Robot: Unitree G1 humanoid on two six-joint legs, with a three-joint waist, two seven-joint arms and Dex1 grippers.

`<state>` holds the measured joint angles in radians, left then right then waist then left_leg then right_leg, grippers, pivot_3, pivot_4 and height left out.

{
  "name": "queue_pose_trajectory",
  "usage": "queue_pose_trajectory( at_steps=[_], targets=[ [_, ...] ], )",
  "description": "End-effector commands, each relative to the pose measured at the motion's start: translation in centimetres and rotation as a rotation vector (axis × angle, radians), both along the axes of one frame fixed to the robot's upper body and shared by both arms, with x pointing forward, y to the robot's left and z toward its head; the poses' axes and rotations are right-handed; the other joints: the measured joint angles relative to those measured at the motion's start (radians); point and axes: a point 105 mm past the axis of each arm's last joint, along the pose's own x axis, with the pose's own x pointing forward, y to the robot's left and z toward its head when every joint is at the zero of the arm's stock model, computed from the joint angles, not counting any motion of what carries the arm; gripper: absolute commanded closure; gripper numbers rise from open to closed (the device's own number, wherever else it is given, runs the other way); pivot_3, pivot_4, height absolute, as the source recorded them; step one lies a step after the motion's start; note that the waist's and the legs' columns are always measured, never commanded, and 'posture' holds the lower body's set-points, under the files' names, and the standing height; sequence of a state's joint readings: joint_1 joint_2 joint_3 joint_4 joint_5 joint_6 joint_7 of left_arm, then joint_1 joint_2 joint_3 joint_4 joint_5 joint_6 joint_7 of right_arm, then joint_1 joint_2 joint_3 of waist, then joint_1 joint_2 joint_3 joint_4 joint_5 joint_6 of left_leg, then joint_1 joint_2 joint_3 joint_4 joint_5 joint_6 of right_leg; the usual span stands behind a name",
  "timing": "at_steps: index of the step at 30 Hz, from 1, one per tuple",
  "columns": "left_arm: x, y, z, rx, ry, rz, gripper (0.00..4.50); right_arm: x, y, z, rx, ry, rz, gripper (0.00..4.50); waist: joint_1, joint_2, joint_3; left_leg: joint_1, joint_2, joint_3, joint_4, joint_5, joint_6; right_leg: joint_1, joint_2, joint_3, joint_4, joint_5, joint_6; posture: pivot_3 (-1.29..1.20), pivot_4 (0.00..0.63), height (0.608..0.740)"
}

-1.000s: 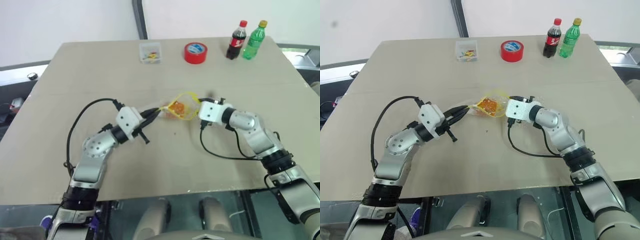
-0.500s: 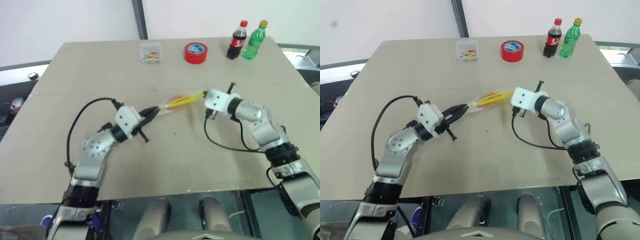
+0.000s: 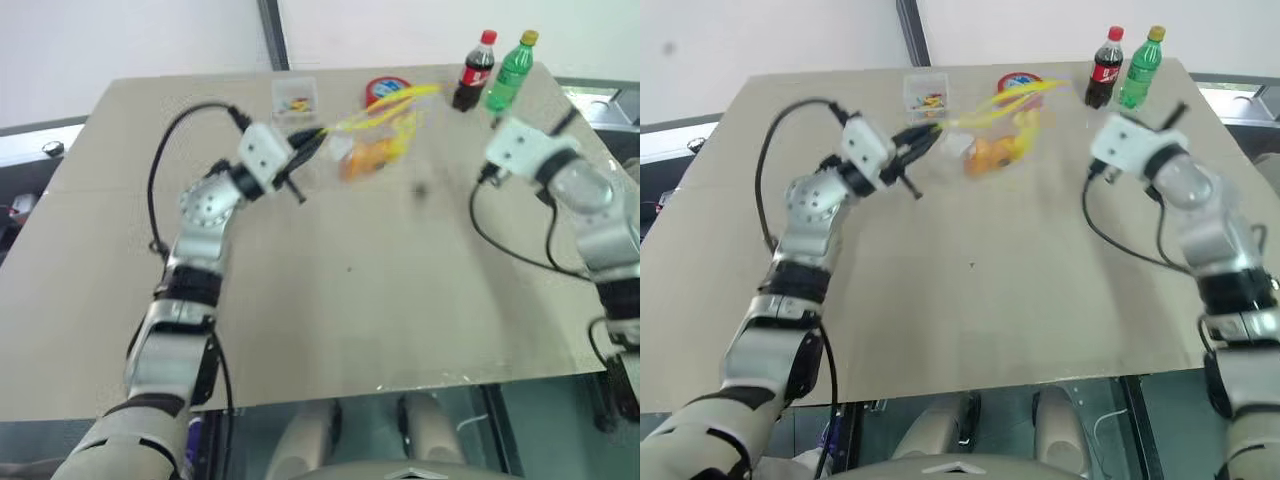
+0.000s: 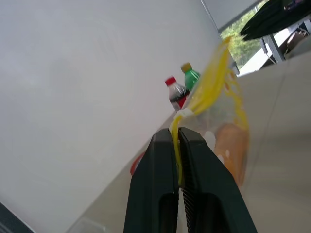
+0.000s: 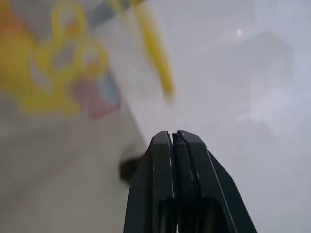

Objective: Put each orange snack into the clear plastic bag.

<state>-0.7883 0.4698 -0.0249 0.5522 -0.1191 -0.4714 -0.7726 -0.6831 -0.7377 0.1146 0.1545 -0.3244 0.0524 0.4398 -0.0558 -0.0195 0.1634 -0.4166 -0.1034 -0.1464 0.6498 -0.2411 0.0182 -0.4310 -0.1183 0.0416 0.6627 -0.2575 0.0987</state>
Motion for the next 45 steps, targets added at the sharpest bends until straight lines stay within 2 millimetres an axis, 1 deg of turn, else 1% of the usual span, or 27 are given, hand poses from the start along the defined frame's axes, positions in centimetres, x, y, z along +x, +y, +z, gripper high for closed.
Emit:
queue_pose_trajectory(
  at_steps=[1, 2, 3, 5, 6, 7, 8, 9, 10, 11, 13, 15, 16, 18, 20, 22, 25, 27, 32, 35, 36, 37, 45],
  targets=[
    [-3.6, -1.8, -1.9, 0.08, -0.053, -0.109, 4.5, -3.5, 1.7, -2.4, -0.009, 0.109, 0.096, 4.38, -0.009, 0.0, 0.0, 0.0, 0.0, 0.0, -0.001, 0.0, 0.0, -0.001, 0.0, 0.0, 0.0, 0.0, 0.0, 0.0, 0.15, 0.74],
    [-4.2, -2.0, -3.1, 0.091, -0.033, -0.109, 4.5, -4.3, 1.8, -4.2, -0.024, 0.165, 0.115, 4.38, -0.011, 0.0, 0.0, 0.0, 0.001, 0.0, -0.001, 0.0, 0.0, -0.001, 0.001, 0.001, 0.001, 0.0, 0.0, 0.0, 0.15, 0.74],
    [-4.7, -2.1, -4.0, 0.098, -0.014, -0.108, 4.5, -5.0, 1.9, -5.4, -0.028, 0.201, 0.125, 4.38, -0.01, 0.0, 0.0, 0.0, 0.001, 0.0, -0.001, 0.0, 0.0, -0.001, 0.001, 0.001, 0.002, 0.0, 0.0, 0.0, 0.15, 0.74],
    [-5.8, -2.5, -5.6, 0.121, 0.008, -0.117, 4.5, -6.2, 2.0, -7.6, -0.027, 0.266, 0.141, 4.0, -0.007, 0.0, 0.0, 0.002, 0.001, 0.001, 0.003, 0.0, 0.0, 0.001, 0.001, 0.002, 0.007, 0.0, 0.0, 0.0, 0.15, 0.74],
    [-6.2, -2.7, -6.1, 0.12, 0.019, -0.123, 4.5, -6.9, 2.4, -7.9, 0.007, 0.283, 0.161, 3.69, -0.003, 0.001, 0.0, 0.002, 0.0, 0.001, 0.004, 0.0, 0.0, 0.001, 0.001, 0.002, 0.01, 0.001, 0.001, 0.0, 0.15, 0.74],
    [-6.7, -2.8, -6.5, 0.131, 0.021, -0.134, 4.5, -7.4, 3.1, -7.5, 0.059, 0.287, 0.195, 3.25, 0.002, 0.001, 0.0, 0.005, 0.0, 0.001, 0.004, 0.0, 0.0, 0.003, 0.001, 0.003, 0.01, 0.001, 0.0, 0.0, 0.15, 0.74],
    [-7.0, -2.9, -6.7, 0.14, 0.023, -0.141, 4.5, -8.1, 4.2, -6.7, 0.1, 0.287, 0.256, 2.83, 0.003, 0.001, 0.001, 0.008, 0.0, 0.002, 0.004, 0.0, 0.001, 0.005, 0.002, 0.003, 0.012, 0.002, 0.0, 0.0, 0.15, 0.74],
    [-7.1, -2.9, -6.9, 0.147, 0.026, -0.145, 4.5, -8.6, 5.2, -6.1, 0.117, 0.29, 0.311, 2.83, 0.006, 0.003, 0.002, 0.011, 0.001, 0.002, 0.004, -0.001, 0.003, 0.008, 0.002, 0.003, 0.012, 0.002, 0.0, 0.0, 0.15, 0.74],
    [-7.3, -3.0, -7.0, 0.157, 0.025, -0.151, 4.5, -9.1, 6.1, -5.6, 0.095, 0.288, 0.366, 2.83, 0.01, 0.004, 0.002, 0.019, 0.001, 0.002, 0.003, -0.002, 0.004, 0.016, 0.002, 0.003, 0.011, 0.002, 0.0, 0.0, 0.15, 0.74],
    [-7.4, -3.0, -7.0, 0.169, 0.024, -0.159, 4.5, -9.6, 7.0, -5.2, 0.045, 0.278, 0.423, 2.83, 0.014, 0.004, 0.002, 0.023, 0.001, 0.002, 0.003, -0.002, 0.005, 0.02, 0.003, 0.003, 0.011, 0.002, 0.0, 0.0, 0.15, 0.74],
    [-7.5, -3.2, -7.1, 0.201, 0.015, -0.175, 4.5, -10.1, 8.5, -4.8, -0.039, 0.252, 0.489, 2.83, 0.018, 0.004, 0.002, 0.024, 0.002, 0.002, 0.003, -0.002, 0.005, 0.021, 0.004, 0.003, 0.01, 0.002, 0.0, 0.0, 0.15, 0.74],
    [-7.5, -3.2, -7.2, 0.235, 0.01, -0.186, 4.5, -10.2, 10.9, -4.4, -0.124, 0.215, 0.566, 2.83, 0.018, 0.003, 0.002, 0.023, 0.002, 0.001, 0.003, -0.002, 0.004, 0.021, 0.004, 0.002, 0.009, 0.002, 0.0, 0.0, 0.15, 0.74],
    [-7.5, -3.2, -7.2, 0.244, 0.01, -0.189, 4.5, -10.3, 12.5, -4.5, -0.173, 0.196, 0.62, 2.83, 0.016, 0.003, 0.002, 0.023, 0.002, 0.001, 0.003, -0.002, 0.004, 0.021, 0.004, 0.002, 0.009, 0.002, 0.0, 0.0, 0.15, 0.74],
    [-7.5, -3.1, -7.2, 0.249, 0.011, -0.19, 4.5, -10.6, 14.5, -4.6, -0.22, 0.177, 0.688, 2.83, 0.016, 0.003, 0.002, 0.023, 0.002, 0.002, 0.003, 0.0, 0.001, 0.02, 0.004, 0.003, 0.009, 0.002, 0.0, 0.0, 0.15, 0.74],
    [-7.4, -3.2, -7.1, 0.242, 0.015, -0.191, 4.5, -10.5, 16.1, -5.0, -0.226, 0.18, 0.727, 2.83, 0.017, 0.003, 0.002, 0.022, 0.003, 0.0, 0.002, 0.0, 0.0, 0.02, 0.004, 0.001, 0.007, 0.002, 0.0, 0.0, 0.15, 0.74],
    [-7.4, -3.2, -7.0, 0.239, 0.016, -0.194, 4.5, -10.3, 17.1, -5.2, -0.231, 0.181, 0.744, 2.83, 0.021, 0.003, 0.002, 0.019, 0.002, 0.0, 0.002, 0.0, 0.0, 0.019, 0.004, 0.001, 0.005, 0.002, 0.0, 0.0, 0.15, 0.74],
    [-7.6, -3.3, -6.9, 0.236, 0.015, -0.194, 4.5, -9.3, 17.8, -5.4, -0.234, 0.18, 0.723, 2.83, 0.023, 0.003, 0.002, 0.017, 0.002, 0.0, 0.003, 0.0, 0.0, 0.019, 0.003, 0.001, 0.001, 0.003, 0.0, 0.0, 0.15, 0.74],
    [-7.7, -3.3, -6.7, 0.231, 0.015, -0.192, 4.5, -8.7, 17.7, -5.6, -0.245, 0.177, 0.707, 2.83, 0.022, 0.003, 0.002, 0.018, 0.002, 0.0, 0.002, 0.0, 0.0, 0.019, 0.004, 0.001, 0.001, 0.003, 0.0, 0.0, 0.15, 0.74],
    [-7.8, -3.3, -6.6, 0.226, 0.02, -0.185, 4.5, -8.1, 17.5, -5.6, -0.245, 0.177, 0.679, 2.83, 0.022, 0.003, 0.002, 0.018, 0.002, -0.001, 0.001, 0.0, 0.0, 0.019, 0.004, 0.0, 0.001, 0.003, 0.0, 0.0, 0.15, 0.74],
    [-7.7, -3.2, -6.4, 0.213, 0.027, -0.176, 4.5, -8.2, 17.4, -5.8, -0.25, 0.184, 0.681, 3.63, 0.018, 0.003, 0.002, 0.018, 0.002, -0.001, 0.001, 0.0, 0.0, 0.019, 0.004, 0.0, 0.001, 0.003, 0.0, 0.0, 0.15, 0.74],
    [-7.7, -3.2, -6.4, 0.208, 0.03, -0.175, 4.5, -8.2, 17.4, -5.7, -0.249, 0.182, 0.682, 4.14, 0.018, 0.003, 0.002, 0.018, 0.002, -0.001, 0.001, 0.0, 0.0, 0.019, 0.004, 0.0, 0.001, 0.003, 0.0, 0.0, 0.15, 0.74],
    [-7.7, -3.2, -6.3, 0.206, 0.032, -0.175, 4.5, -8.3, 17.4, -5.7, -0.249, 0.178, 0.682, 4.47, 0.018, 0.003, 0.002, 0.018, 0.002, -0.001, 0.001, 0.0, 0.0, 0.019, 0.004, 0.0, 0.001, 0.003, 0.0, 0.0, 0.15, 0.74],
    [-7.5, -3.0, -6.2, 0.198, 0.045, -0.168, 4.5, -8.3, 17.2, -5.1, -0.242, 0.152, 0.658, 4.47, 0.018, 0.003, 0.002, 0.018, 0.002, -0.001, 0.001, 0.0, 0.0, 0.019, 0.004, 0.0, 0.001, 0.003, 0.0, 0.0, 0.15, 0.74]
  ],
)
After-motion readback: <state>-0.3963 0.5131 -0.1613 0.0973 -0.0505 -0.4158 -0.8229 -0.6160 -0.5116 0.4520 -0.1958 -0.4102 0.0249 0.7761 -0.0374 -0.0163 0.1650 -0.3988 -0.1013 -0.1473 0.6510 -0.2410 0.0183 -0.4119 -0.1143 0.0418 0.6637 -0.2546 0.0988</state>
